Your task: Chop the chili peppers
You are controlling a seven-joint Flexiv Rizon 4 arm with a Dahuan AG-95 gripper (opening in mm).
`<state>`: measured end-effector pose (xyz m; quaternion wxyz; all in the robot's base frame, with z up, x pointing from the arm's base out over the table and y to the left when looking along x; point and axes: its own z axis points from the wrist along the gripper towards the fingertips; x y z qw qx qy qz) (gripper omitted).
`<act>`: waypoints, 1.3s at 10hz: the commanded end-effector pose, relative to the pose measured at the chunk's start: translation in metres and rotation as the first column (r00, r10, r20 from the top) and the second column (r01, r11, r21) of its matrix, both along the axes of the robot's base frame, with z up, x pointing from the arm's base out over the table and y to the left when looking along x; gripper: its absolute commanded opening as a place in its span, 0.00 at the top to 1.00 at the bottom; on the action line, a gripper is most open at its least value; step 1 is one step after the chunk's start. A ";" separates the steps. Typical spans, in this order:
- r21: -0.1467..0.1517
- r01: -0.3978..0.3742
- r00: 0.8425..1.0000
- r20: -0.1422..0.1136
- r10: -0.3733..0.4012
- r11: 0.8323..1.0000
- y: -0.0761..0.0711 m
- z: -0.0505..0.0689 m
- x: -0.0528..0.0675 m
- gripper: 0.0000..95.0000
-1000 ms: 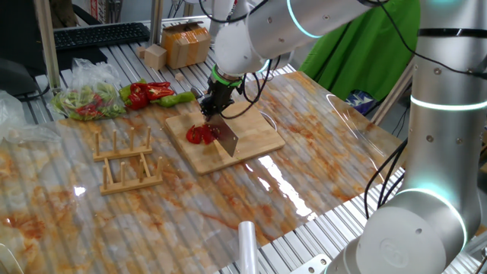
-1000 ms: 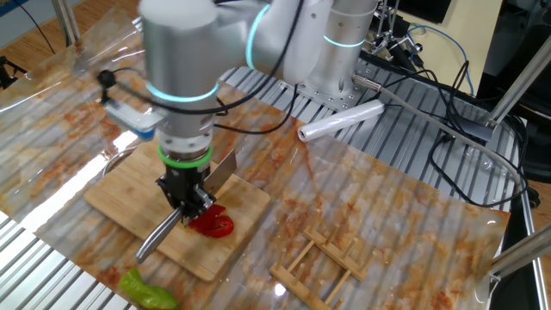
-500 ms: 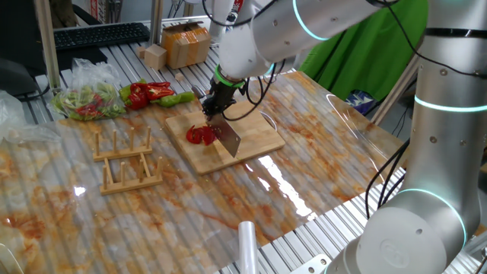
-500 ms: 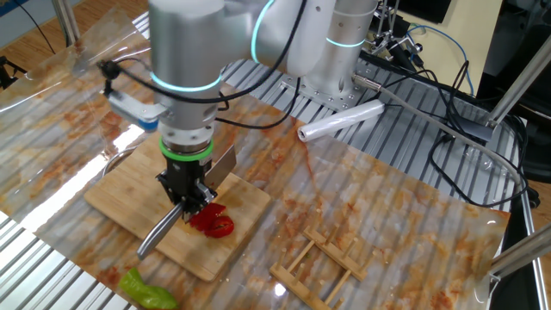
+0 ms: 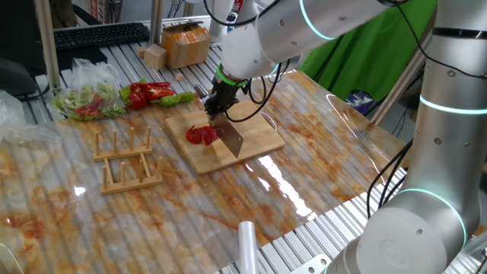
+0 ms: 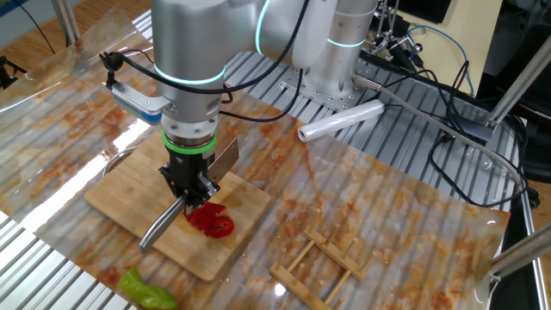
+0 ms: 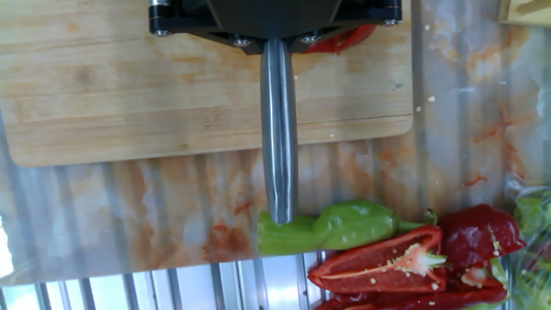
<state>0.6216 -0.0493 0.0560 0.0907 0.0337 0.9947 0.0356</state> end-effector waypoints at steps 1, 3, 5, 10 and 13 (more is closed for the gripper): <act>-0.007 0.002 1.000 0.001 -0.002 1.000 0.000 -0.001 -0.004 1.00; -0.011 0.003 1.000 0.002 -0.003 1.000 0.001 -0.003 -0.008 1.00; -0.005 0.010 1.000 0.010 -0.010 1.000 0.005 -0.015 -0.013 1.00; 0.001 0.016 1.000 0.001 -0.016 1.000 0.006 -0.019 -0.012 1.00; 0.003 0.010 1.000 -0.026 -0.010 1.000 0.005 -0.015 -0.014 1.00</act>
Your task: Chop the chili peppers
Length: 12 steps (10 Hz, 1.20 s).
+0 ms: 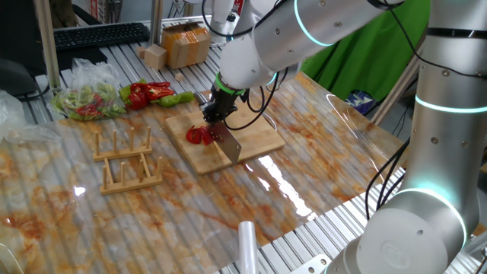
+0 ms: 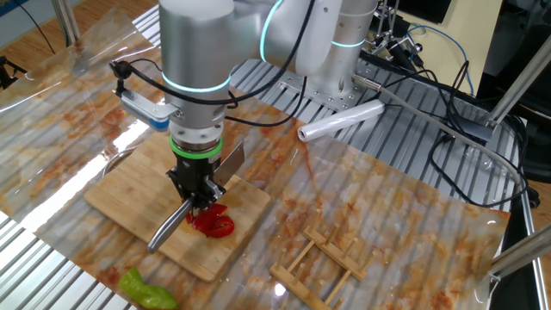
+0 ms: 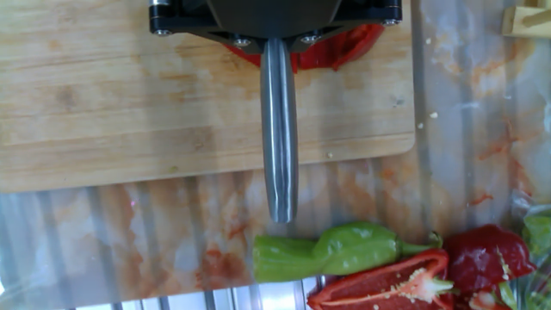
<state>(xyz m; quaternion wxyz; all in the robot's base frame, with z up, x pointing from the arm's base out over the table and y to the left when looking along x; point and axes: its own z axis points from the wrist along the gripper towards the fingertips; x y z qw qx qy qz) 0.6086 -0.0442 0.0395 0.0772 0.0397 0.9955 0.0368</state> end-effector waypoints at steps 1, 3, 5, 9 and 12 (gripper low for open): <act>-0.002 -0.002 1.000 0.009 0.002 1.000 0.000 0.001 -0.001 1.00; -0.005 0.002 0.999 0.032 -0.002 1.000 0.002 -0.006 -0.007 1.00; -0.002 0.003 1.000 0.022 -0.003 1.000 0.001 -0.003 -0.006 1.00; 0.012 0.034 0.997 0.068 -0.034 0.999 0.003 -0.006 -0.011 1.00; 0.009 0.032 0.997 0.069 -0.033 0.999 0.001 0.001 0.002 1.00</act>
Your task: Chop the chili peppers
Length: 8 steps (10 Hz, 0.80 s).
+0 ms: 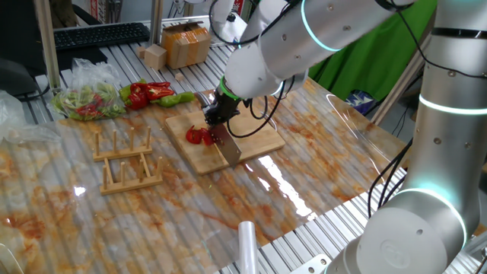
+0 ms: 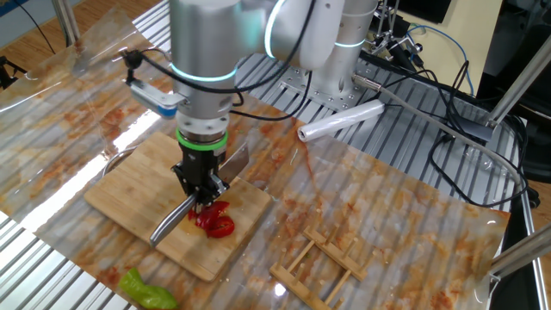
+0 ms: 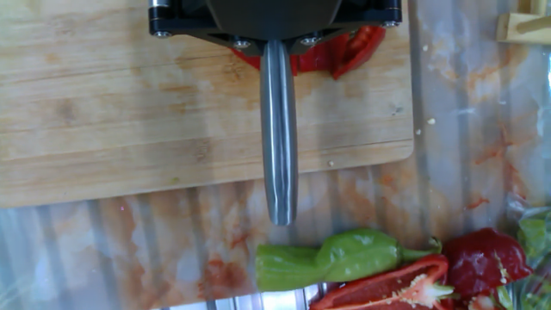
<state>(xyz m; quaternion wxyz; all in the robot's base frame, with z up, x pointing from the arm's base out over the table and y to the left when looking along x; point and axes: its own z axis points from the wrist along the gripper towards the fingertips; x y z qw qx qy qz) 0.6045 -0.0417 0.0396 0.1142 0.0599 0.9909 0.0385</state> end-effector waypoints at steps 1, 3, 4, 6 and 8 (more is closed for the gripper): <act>0.002 -0.007 1.000 0.008 0.007 1.000 0.000 -0.001 0.008 1.00; 0.000 -0.017 0.999 -0.031 0.017 1.000 0.000 0.002 0.009 1.00; 0.005 -0.022 0.999 -0.046 0.022 1.000 -0.002 0.005 0.012 1.00; 0.005 -0.025 0.998 -0.059 0.025 1.000 -0.002 0.006 0.013 1.00; 0.004 -0.024 0.997 -0.074 0.024 1.000 -0.002 0.009 0.014 1.00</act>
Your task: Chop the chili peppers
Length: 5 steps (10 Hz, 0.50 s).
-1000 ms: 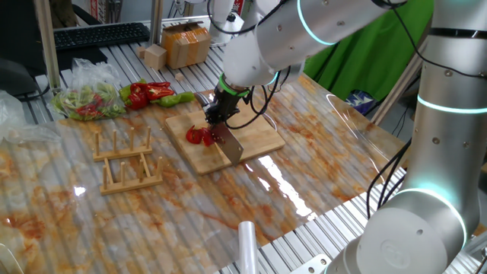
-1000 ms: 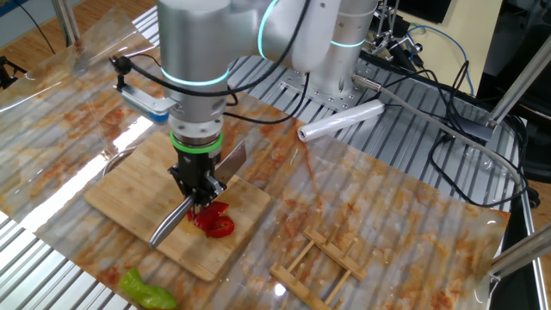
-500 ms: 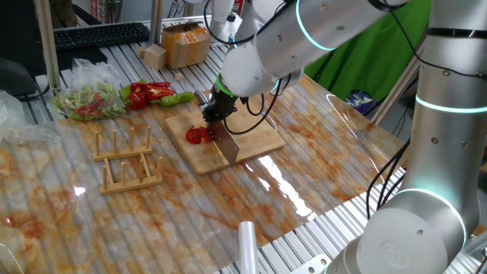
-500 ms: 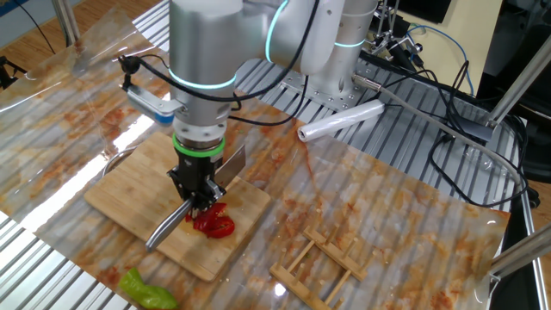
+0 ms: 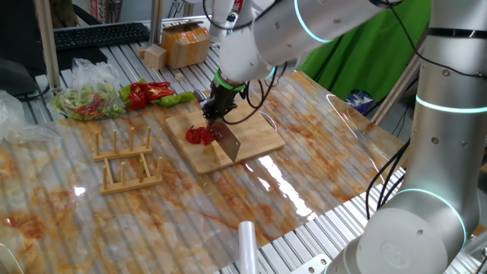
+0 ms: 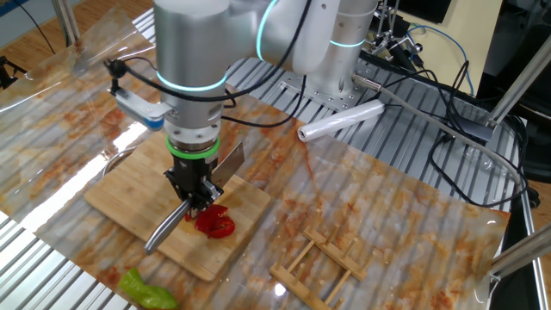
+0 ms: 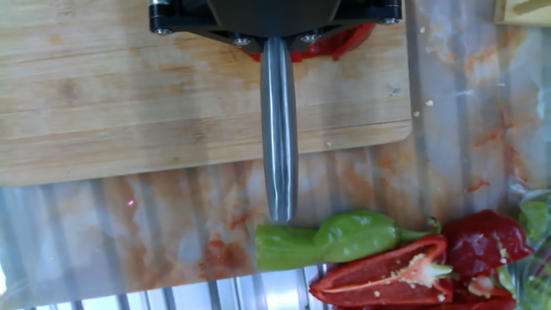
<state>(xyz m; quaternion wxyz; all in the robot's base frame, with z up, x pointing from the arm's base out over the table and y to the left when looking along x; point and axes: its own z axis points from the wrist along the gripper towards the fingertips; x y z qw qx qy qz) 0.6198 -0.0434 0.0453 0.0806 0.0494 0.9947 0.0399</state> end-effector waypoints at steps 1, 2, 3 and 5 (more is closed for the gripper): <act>-0.005 -0.002 1.000 -0.012 0.002 1.000 -0.001 0.006 -0.002 1.00; -0.007 -0.003 1.000 -0.016 0.003 1.000 -0.002 0.009 -0.003 1.00; -0.012 -0.003 1.000 -0.017 0.002 1.000 -0.004 0.012 -0.004 1.00; -0.016 0.001 1.000 -0.022 -0.001 1.000 -0.007 0.017 -0.004 1.00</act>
